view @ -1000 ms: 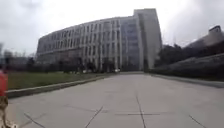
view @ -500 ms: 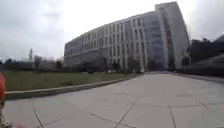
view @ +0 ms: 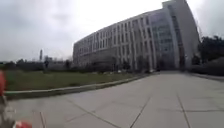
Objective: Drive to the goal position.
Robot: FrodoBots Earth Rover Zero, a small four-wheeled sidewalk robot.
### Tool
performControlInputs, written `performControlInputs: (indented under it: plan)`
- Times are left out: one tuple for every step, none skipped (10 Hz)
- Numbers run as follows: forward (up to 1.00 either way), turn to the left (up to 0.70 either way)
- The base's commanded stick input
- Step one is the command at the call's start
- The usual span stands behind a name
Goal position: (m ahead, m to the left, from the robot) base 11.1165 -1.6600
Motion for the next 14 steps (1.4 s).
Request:
performControlInputs:
  plan:
    - [0.70, -0.35]
    - [0.70, -0.35]
    - [0.70, -0.35]
    - [0.70, -0.35]
    - [0.70, -0.35]
    - [0.70, -0.35]
    - [0.70, -0.35]
    - [0.70, -0.35]
    - [0.70, -0.35]
    - [0.70, -0.32]
    - [0.70, -0.26]
    - [0.70, -0.19]
    - [0.70, -0.12]
    - [0.70, -0.05]
